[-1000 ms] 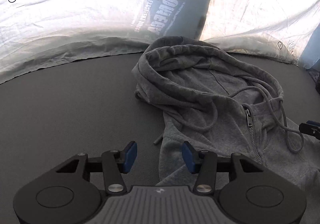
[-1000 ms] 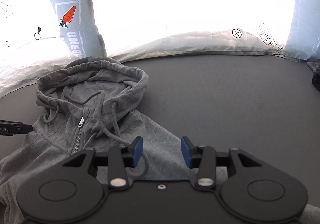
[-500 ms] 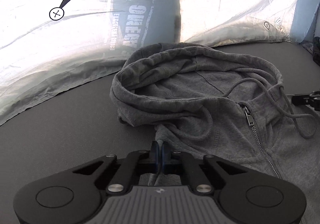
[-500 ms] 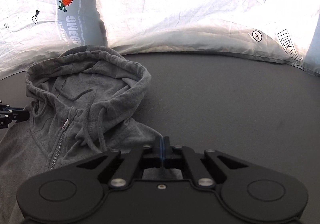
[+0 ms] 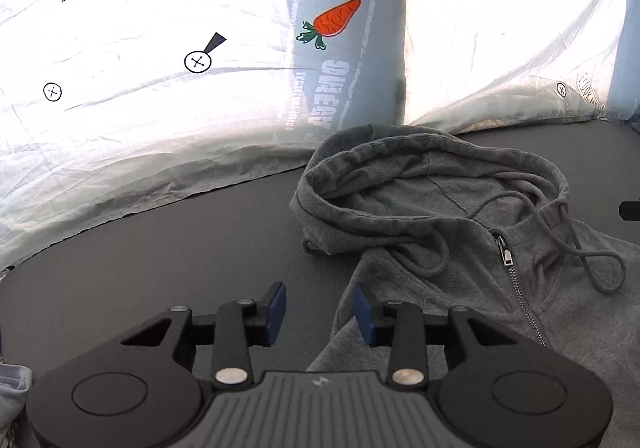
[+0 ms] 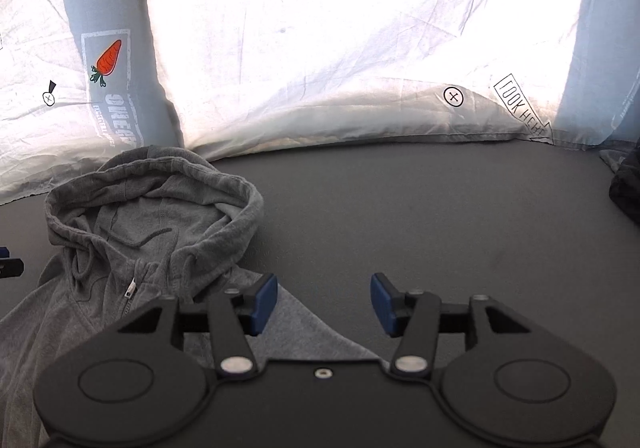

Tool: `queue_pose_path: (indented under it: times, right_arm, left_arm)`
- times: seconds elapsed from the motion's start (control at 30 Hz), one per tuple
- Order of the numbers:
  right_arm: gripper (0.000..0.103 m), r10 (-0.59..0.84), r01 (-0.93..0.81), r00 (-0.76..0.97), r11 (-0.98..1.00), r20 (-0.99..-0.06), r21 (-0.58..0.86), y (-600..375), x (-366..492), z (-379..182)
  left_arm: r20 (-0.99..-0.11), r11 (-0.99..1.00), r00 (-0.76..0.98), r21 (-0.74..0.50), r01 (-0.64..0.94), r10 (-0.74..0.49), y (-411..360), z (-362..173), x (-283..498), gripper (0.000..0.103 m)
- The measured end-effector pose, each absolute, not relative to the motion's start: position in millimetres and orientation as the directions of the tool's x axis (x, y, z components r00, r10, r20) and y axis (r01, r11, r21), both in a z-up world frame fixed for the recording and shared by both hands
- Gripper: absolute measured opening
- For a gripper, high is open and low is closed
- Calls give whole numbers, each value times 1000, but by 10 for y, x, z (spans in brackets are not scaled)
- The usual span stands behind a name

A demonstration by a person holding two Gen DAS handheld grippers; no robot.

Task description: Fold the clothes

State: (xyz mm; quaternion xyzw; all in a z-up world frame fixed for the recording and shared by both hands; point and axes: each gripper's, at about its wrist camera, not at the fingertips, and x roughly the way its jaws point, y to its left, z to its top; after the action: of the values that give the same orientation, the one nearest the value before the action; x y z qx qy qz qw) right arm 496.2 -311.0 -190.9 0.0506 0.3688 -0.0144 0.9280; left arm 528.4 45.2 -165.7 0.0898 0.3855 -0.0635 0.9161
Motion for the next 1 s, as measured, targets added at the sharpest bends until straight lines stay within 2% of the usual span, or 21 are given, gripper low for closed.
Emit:
queue_pose_path:
  times: [0.07,0.13,0.37,0.53,0.6,0.63,0.67,0.7,0.73,0.77,0.83,0.93,1.0]
  right_arm:
    - [53,0,94,723,991,-691,99,-3188,4573,-1860]
    - [53,-5,116,708,987,-706,109,-3240,4131,-1865]
    - [53,-10,158,601,982,-799,107,-3345,2659,-2084]
    - [53,54,204,570,957,-820,205,-3470,2094,-2114]
    - [52,107,214,557,940,-824,267,-3509,1954,-2145]
    - [50,139,215,546,930,-826,298,-3523,1909,-2173]
    - [31,173,211,533,921,-828,329,-3525,1837,-2214]
    - [19,186,208,532,917,-826,340,-3514,1792,-2229]
    - [16,199,202,541,912,-817,356,-3509,1748,-2211]
    - [15,214,195,552,906,-806,375,-3507,1700,-2184]
    - [14,242,195,568,889,-786,415,-3532,1637,-2107]
    - [15,243,198,546,893,-802,405,-3571,1646,-2069]
    - [19,216,190,511,916,-832,354,-3553,1702,-2107]
  left_arm:
    - [-718,987,695,74,141,-45,609,-1526,4930,53]
    - [-738,992,673,40,118,-50,770,-1488,4511,55]
    - [-852,997,517,-69,47,-83,920,-1827,3066,55]
    - [-895,976,404,-216,-18,-191,949,-2055,2392,55]
    - [-892,971,404,-236,-30,-204,919,-2075,2239,55]
    - [-889,970,409,-241,-41,-204,906,-2073,2172,54]
    - [-887,968,415,-246,-51,-203,893,-2071,2105,51]
    - [-884,968,424,-244,-65,-195,876,-2062,2057,47]
    - [-884,967,424,-246,-71,-194,856,-2058,2025,27]
    - [-883,962,423,-261,-81,-204,843,-2050,1987,19]
    - [-879,964,435,-253,-84,-193,792,-1981,1915,18]
    - [-891,976,425,-207,-69,-159,696,-1929,1893,19]
    - [-911,984,395,-160,-76,-118,653,-1990,1926,27]
